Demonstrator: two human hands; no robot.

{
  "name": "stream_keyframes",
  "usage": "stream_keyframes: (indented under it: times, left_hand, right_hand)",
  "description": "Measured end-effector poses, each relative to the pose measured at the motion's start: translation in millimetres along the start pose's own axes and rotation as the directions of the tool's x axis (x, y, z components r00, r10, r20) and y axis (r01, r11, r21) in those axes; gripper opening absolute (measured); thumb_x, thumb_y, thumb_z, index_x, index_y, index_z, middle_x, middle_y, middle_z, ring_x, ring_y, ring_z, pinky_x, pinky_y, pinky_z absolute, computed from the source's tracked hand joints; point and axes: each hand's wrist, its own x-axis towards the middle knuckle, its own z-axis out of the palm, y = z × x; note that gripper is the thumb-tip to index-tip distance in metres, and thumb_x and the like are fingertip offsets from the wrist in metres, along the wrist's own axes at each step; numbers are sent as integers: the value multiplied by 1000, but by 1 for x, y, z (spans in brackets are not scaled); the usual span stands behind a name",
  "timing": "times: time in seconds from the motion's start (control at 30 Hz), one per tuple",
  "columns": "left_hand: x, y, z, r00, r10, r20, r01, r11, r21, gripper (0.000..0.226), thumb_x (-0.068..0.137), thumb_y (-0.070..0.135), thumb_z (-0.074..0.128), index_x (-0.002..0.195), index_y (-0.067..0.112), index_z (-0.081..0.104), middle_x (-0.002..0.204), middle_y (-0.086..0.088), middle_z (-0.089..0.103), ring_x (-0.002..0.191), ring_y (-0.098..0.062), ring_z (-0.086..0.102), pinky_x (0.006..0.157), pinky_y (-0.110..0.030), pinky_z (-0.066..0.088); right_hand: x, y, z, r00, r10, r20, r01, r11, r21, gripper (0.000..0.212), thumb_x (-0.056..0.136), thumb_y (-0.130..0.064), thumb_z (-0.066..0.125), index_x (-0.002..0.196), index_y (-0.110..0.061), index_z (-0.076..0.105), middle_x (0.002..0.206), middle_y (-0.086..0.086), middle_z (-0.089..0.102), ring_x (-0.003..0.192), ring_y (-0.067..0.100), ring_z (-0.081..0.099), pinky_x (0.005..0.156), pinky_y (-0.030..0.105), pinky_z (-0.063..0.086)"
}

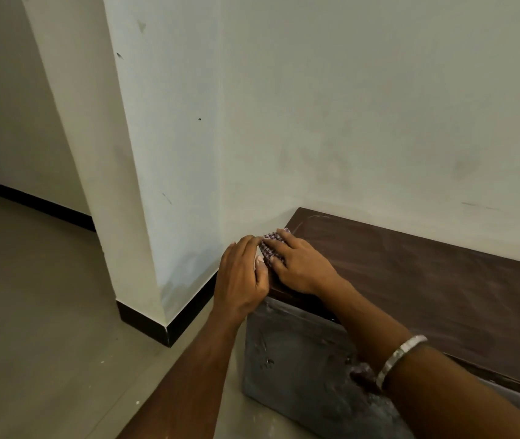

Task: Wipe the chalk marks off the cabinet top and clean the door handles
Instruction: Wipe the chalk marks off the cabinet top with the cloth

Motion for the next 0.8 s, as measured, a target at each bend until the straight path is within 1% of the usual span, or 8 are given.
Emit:
stream_keyframes:
  times: [0.1, 0.2, 0.27, 0.37, 0.5, 0.53, 0.63, 0.8]
  left_hand:
    - [5, 1, 0, 1000, 0, -9, 0, 999, -36, 50, 88, 28, 36, 133, 11, 49, 134, -6, 55, 123, -18, 50, 108, -40, 39]
    - [10, 14, -3, 999, 28, -39, -31, 995, -97, 45, 88, 23, 42, 130, 12, 51, 129, -5, 57, 118, -16, 52, 107, -35, 40]
    - [11, 23, -2, 997, 56, -55, -63, 989, -130, 42, 88, 22, 42, 128, 14, 53, 125, -4, 59, 113, -15, 54, 105, -32, 41]
    - [14, 31, 0, 995, 83, -59, -90, 986, -138, 45, 88, 28, 35, 126, 14, 54, 124, -3, 60, 112, -14, 55, 103, -35, 44]
    - [16, 39, 3, 990, 133, -38, -137, 981, -136, 52, 85, 30, 33, 130, 12, 54, 131, -4, 58, 120, -15, 52, 106, -32, 41]
    - [16, 40, 5, 988, 150, -26, -152, 980, -132, 53, 85, 30, 33, 132, 12, 53, 134, -3, 56, 123, -15, 50, 108, -33, 40]
    - [17, 38, 9, 988, 155, -11, -155, 981, -113, 54, 86, 30, 33, 134, 13, 51, 139, -3, 52, 128, -14, 46, 111, -34, 36]
    - [18, 37, 11, 989, 143, -36, -145, 987, -73, 50, 87, 30, 35, 131, 14, 52, 133, -2, 55, 123, -14, 48, 109, -35, 38]
  right_hand:
    - [13, 3, 0, 1000, 14, 10, -14, 1000, -1, 54, 102, -43, 32, 154, -34, 20, 164, -3, 5, 149, 24, 12, 120, 42, 15]
    - [8, 6, 4, 999, -41, -3, 41, 999, -10, 54, 102, -45, 30, 154, -32, 20, 164, -2, 7, 149, 24, 14, 121, 42, 18]
    - [2, 11, 7, 994, -108, -5, 108, 994, -13, 55, 101, -45, 30, 154, -31, 21, 164, -2, 8, 148, 23, 16, 120, 41, 20]
    - [1, 19, 8, 989, -146, 31, 146, 989, 5, 57, 100, -45, 34, 154, -28, 23, 164, -1, 10, 147, 23, 18, 120, 42, 23]
    - [16, 31, 4, 991, -132, 35, 131, 991, 22, 65, 91, -55, 31, 150, -28, 29, 160, -2, 19, 145, 24, 25, 116, 46, 30]
    - [21, 35, 4, 992, -119, 30, 119, 993, 20, 66, 91, -54, 31, 151, -28, 29, 161, -2, 18, 146, 24, 23, 116, 46, 29]
    - [40, 48, 3, 999, -41, 19, 41, 999, 29, 58, 99, -48, 33, 153, -28, 24, 164, -2, 9, 149, 23, 12, 119, 46, 22]
    - [70, 66, -2, 998, 55, -13, -55, 998, 8, 54, 101, -47, 33, 153, -34, 24, 164, -2, 7, 149, 25, 13, 120, 42, 16]
